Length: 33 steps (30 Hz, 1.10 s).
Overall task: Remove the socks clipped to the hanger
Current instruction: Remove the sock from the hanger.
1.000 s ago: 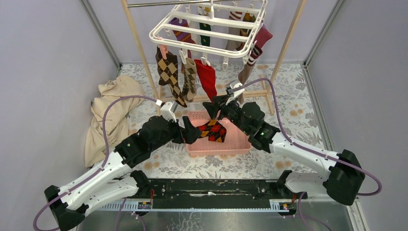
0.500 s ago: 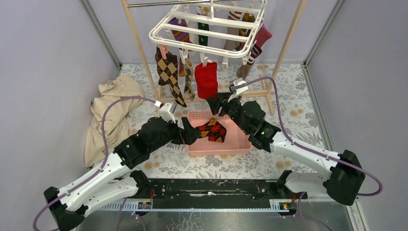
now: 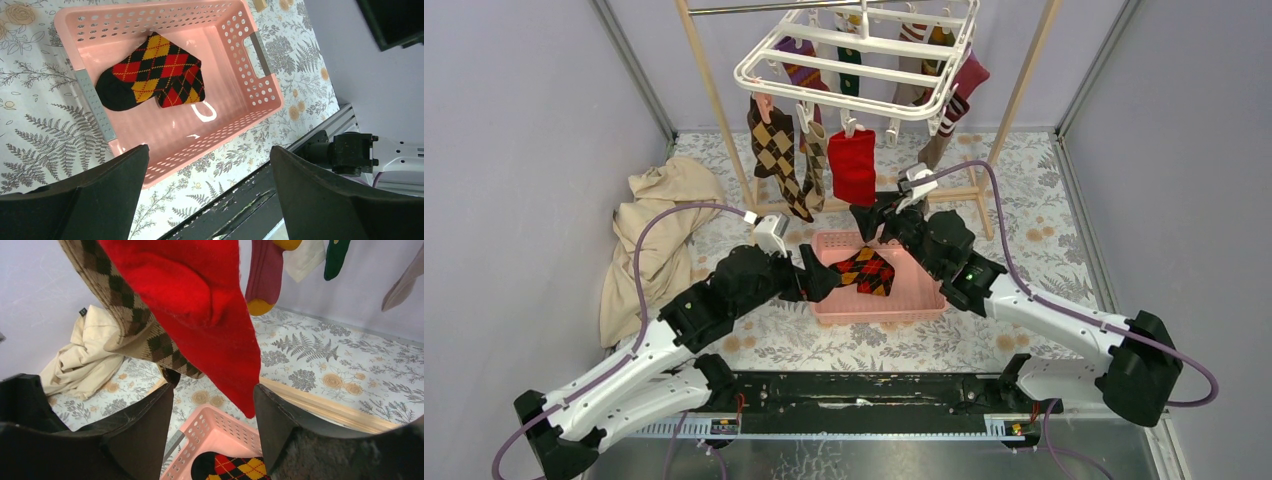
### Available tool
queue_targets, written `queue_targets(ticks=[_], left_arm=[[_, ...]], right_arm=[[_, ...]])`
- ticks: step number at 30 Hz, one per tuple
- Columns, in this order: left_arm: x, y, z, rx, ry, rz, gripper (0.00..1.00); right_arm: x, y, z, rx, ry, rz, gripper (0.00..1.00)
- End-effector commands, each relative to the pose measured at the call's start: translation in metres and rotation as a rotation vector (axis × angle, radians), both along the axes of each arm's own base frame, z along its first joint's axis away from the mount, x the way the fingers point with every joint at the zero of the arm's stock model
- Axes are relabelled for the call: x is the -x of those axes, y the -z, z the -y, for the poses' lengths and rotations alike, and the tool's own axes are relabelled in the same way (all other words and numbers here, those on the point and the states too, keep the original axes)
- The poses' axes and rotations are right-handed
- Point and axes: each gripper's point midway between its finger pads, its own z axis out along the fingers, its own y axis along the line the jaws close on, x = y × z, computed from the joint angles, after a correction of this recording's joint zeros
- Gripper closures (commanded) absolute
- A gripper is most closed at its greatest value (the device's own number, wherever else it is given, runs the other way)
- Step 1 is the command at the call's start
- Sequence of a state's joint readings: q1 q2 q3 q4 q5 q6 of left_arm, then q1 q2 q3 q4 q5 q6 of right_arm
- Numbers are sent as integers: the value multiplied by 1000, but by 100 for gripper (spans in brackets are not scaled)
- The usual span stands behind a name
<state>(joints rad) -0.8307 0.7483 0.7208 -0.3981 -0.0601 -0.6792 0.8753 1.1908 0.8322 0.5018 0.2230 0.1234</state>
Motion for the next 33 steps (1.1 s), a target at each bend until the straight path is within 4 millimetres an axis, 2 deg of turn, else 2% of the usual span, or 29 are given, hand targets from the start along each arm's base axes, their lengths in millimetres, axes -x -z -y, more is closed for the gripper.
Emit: queue_targets(ticks=[1, 8, 14, 17, 19, 23, 26, 29, 33], left_arm=[[3, -3, -2, 16, 0, 4, 1], [5, -5, -3, 21, 1, 6, 1], [6, -7, -4, 17, 6, 6, 1], [7, -9, -5, 14, 6, 8, 1], [7, -9, -5, 16, 6, 9, 1], [6, -9, -5, 16, 4, 7, 1], [5, -11, -4, 14, 2, 11, 1], [1, -15, -4, 14, -6, 30, 1], [-6, -28, 2, 26, 7, 79, 1]], right_arm=[[-6, -14, -8, 2, -1, 64, 32], [-15, -14, -20, 13, -11, 75, 28], [-16, -20, -24, -16, -32, 107, 20], [-16, -25, -25, -42, -70, 113, 22], [-14, -29, -26, -61, -103, 115, 31], [-7, -35, -29, -100, -170, 103, 60], [0, -37, -32, -104, -208, 85, 86], [8, -41, -31, -119, -232, 65, 97], [24, -52, -27, -144, -281, 43, 100]])
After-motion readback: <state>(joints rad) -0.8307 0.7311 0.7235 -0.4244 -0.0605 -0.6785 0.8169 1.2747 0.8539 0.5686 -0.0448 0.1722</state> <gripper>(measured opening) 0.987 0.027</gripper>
